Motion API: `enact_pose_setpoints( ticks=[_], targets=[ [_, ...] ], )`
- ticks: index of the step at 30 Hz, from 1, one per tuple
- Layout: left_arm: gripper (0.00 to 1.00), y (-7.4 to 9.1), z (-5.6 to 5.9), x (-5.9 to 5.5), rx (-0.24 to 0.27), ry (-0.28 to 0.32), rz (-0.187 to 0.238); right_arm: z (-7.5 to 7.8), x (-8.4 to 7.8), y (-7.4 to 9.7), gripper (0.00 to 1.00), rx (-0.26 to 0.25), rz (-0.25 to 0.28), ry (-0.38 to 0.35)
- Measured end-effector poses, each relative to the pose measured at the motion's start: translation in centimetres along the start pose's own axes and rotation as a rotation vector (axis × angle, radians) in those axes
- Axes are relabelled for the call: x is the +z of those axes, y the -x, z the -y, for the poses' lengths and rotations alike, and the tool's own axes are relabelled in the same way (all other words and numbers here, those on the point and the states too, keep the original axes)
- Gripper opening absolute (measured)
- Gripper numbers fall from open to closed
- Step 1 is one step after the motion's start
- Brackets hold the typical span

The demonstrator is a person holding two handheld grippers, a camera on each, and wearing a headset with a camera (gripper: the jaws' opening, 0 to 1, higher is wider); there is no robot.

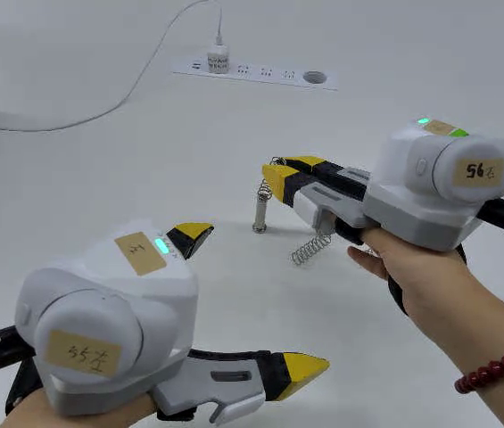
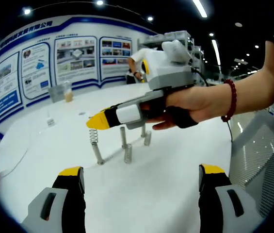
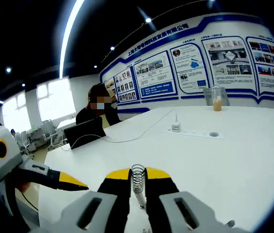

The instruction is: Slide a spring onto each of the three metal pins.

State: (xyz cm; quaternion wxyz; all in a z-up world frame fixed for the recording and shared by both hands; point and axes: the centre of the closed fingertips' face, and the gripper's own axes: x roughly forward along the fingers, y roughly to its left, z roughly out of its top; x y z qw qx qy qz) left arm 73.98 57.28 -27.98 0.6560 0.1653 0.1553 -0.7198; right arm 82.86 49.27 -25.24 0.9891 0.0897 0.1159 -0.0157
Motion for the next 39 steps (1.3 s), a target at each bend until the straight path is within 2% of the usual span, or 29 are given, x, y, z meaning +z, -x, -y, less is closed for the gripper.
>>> enact_pose_setpoints(
  ticks=[7,18,25,39],
  targets=[
    [1.0,0.0,0.0,-0.3,-0.003,0.005,-0.012,-0.6,-0.7,-0.4,0.12,0.012,-0.031,0.081],
    [0.99,0.2,-0.3,-0.3,0.005,0.012,-0.012,-0.6,-1.8,-0.9,0.12,0.006,-0.071,0.159],
    [0.97,0.3,-0.5,-0.5,0.01,0.013,-0.017,-0.6,-2.9,-1.3,0.12,0.004,-0.103,0.181],
    [0.95,0.3,-0.6,-0.7,0.011,0.006,-0.028,-0.2,-4.3,-1.6,0.12,0.0,-0.144,0.174]
  ],
)
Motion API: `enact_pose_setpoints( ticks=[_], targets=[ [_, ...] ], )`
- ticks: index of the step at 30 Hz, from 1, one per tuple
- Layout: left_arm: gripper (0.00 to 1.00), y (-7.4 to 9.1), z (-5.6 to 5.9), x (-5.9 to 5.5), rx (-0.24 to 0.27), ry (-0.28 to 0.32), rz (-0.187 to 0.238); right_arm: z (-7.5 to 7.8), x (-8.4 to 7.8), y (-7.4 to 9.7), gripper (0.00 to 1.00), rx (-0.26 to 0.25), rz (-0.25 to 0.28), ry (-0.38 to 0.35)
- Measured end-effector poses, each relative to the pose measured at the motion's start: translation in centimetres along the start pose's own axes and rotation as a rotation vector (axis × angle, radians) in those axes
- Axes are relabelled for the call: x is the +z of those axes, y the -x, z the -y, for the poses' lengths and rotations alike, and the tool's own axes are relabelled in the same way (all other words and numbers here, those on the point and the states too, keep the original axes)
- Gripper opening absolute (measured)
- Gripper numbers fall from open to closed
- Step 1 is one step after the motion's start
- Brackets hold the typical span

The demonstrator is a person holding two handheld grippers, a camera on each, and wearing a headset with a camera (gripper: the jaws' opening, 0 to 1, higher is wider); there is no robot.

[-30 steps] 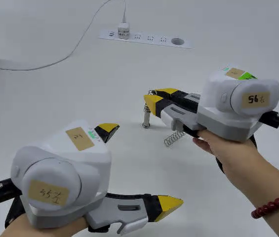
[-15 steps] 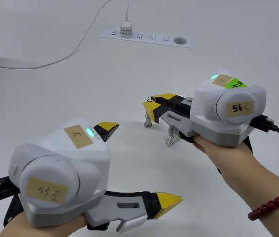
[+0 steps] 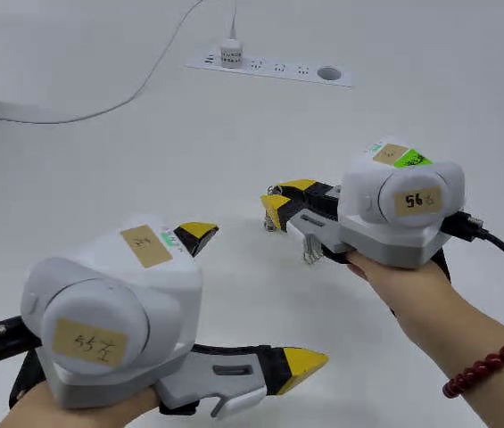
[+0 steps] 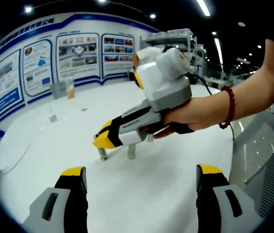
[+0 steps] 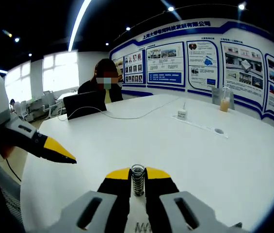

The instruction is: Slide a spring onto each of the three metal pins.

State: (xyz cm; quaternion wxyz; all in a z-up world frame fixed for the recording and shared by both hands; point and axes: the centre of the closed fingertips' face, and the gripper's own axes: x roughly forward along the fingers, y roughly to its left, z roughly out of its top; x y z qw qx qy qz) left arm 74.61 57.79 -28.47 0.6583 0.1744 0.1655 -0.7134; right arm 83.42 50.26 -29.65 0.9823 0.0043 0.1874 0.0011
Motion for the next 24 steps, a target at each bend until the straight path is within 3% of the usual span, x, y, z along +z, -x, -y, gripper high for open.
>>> enact_pose_setpoints(
  ticks=[24],
  targets=[
    [0.93,0.08,-0.1,-0.07,0.002,-0.006,-0.003,-0.08,-0.93,-0.26,0.15,-0.015,-0.034,-0.023]
  ],
)
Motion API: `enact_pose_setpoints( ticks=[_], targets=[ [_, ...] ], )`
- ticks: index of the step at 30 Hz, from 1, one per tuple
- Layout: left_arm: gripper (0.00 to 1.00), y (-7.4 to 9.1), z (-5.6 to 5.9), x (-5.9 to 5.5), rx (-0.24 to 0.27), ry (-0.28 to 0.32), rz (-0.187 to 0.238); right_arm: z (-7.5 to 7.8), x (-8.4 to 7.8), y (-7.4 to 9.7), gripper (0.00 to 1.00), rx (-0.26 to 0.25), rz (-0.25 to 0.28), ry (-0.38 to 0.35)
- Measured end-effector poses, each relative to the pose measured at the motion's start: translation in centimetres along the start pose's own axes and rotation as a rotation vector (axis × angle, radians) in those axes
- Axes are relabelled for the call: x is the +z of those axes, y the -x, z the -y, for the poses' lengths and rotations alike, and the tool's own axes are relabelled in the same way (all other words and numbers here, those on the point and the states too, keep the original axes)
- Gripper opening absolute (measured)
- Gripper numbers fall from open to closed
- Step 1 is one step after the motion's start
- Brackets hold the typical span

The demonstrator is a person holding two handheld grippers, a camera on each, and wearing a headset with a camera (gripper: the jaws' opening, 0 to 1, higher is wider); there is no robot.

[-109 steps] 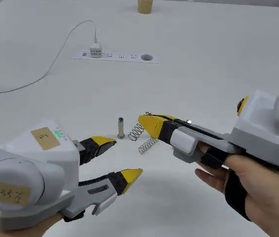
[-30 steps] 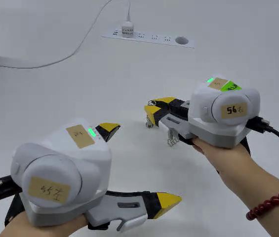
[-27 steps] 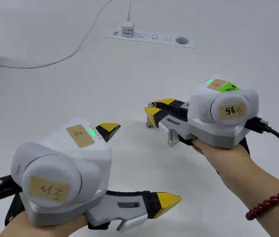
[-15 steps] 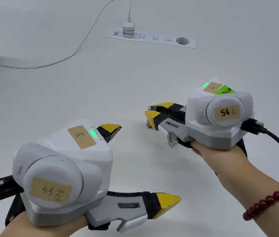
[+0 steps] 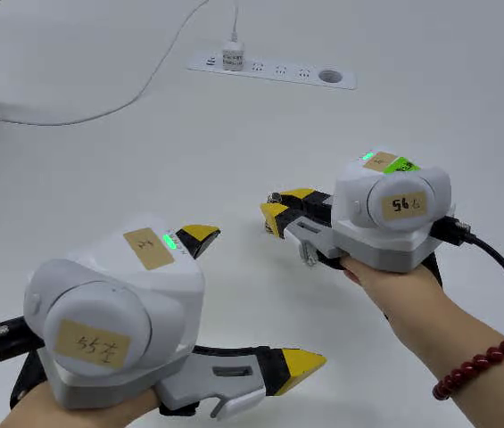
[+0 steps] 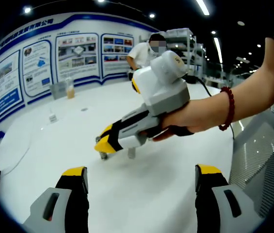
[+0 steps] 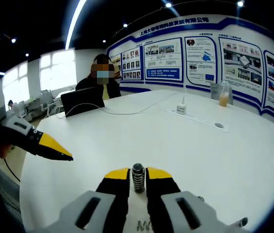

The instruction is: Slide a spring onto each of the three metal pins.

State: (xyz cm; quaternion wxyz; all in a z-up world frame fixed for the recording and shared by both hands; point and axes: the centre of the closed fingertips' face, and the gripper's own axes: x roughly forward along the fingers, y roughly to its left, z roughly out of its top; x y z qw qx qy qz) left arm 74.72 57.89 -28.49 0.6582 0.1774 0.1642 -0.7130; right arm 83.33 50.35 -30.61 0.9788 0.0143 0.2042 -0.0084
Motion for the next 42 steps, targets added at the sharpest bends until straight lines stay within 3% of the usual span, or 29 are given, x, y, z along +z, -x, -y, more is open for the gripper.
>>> enact_pose_setpoints(
  ticks=[12,24,37,42],
  targets=[
    [0.93,0.1,0.0,0.3,0.011,-0.023,0.006,-0.2,1.8,1.7,0.29,0.007,0.025,-0.044],
    [0.9,0.0,0.4,0.9,0.006,-0.056,0.014,0.0,2.2,4.4,0.43,0.007,0.015,-0.072],
    [0.81,0.0,0.2,1.2,0.015,-0.083,-0.008,1.1,1.9,8.2,0.53,-0.03,0.022,-0.116],
    [0.79,-0.4,0.2,1.3,0.013,-0.119,-0.023,1.7,1.3,9.6,0.54,-0.043,0.021,-0.128]
  ],
)
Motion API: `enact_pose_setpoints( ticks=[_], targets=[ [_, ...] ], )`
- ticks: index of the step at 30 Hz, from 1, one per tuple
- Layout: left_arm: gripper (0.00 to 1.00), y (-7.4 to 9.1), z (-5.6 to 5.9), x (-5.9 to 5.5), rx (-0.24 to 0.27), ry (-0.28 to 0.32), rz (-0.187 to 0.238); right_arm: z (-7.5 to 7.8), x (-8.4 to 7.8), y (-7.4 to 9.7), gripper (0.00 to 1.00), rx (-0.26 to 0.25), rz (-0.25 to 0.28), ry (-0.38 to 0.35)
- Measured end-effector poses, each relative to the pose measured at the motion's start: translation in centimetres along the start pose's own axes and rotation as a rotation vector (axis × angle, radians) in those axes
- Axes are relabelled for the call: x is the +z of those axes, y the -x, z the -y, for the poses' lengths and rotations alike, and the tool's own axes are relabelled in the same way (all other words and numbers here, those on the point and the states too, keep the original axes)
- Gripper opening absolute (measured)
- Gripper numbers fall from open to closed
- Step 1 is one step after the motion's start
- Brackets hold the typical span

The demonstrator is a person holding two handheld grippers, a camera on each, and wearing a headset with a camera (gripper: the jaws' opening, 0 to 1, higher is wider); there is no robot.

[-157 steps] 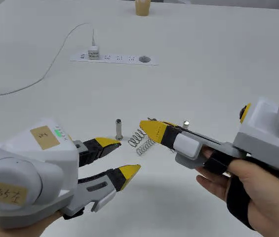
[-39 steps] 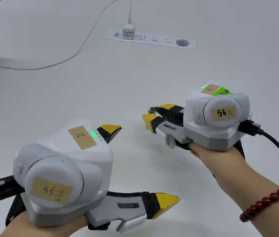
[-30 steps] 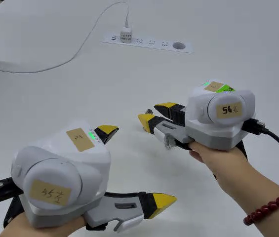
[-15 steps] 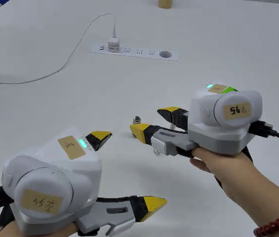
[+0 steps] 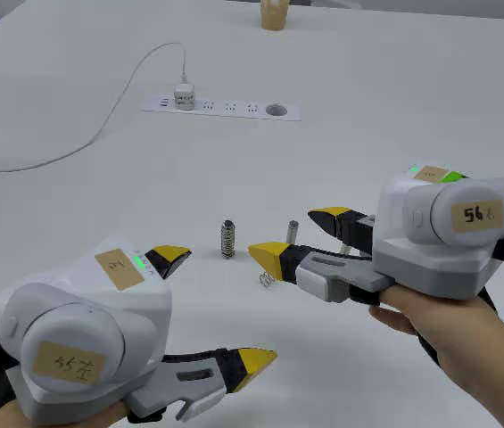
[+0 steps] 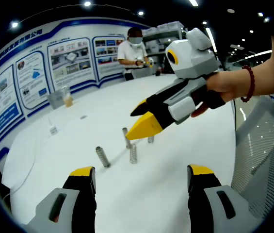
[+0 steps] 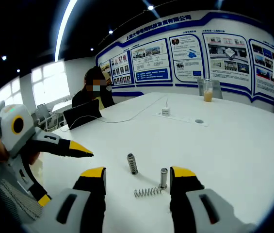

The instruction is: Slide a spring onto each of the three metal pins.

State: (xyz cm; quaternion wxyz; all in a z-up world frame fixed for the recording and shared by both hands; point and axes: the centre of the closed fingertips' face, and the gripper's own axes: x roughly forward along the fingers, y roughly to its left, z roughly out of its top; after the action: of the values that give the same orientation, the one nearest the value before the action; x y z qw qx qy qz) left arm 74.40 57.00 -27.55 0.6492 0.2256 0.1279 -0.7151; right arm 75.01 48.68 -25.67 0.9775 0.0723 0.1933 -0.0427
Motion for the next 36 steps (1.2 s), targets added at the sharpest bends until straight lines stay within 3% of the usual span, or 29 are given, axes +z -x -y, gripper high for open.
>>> enact_pose_setpoints(
  ticks=[10,22,36],
  targets=[
    [0.71,-1.0,-0.1,0.1,0.001,-0.019,-0.015,1.3,-0.7,2.5,0.56,-0.004,0.014,-0.016],
    [0.62,-2.7,-0.4,-0.2,-0.011,-0.002,-0.036,2.4,-2.1,4.9,0.57,0.001,0.006,-0.014],
    [0.5,-5.1,-1.5,-0.3,0.003,0.009,-0.049,2.2,-3.4,6.4,0.6,0.029,0.005,-0.025]
  ],
)
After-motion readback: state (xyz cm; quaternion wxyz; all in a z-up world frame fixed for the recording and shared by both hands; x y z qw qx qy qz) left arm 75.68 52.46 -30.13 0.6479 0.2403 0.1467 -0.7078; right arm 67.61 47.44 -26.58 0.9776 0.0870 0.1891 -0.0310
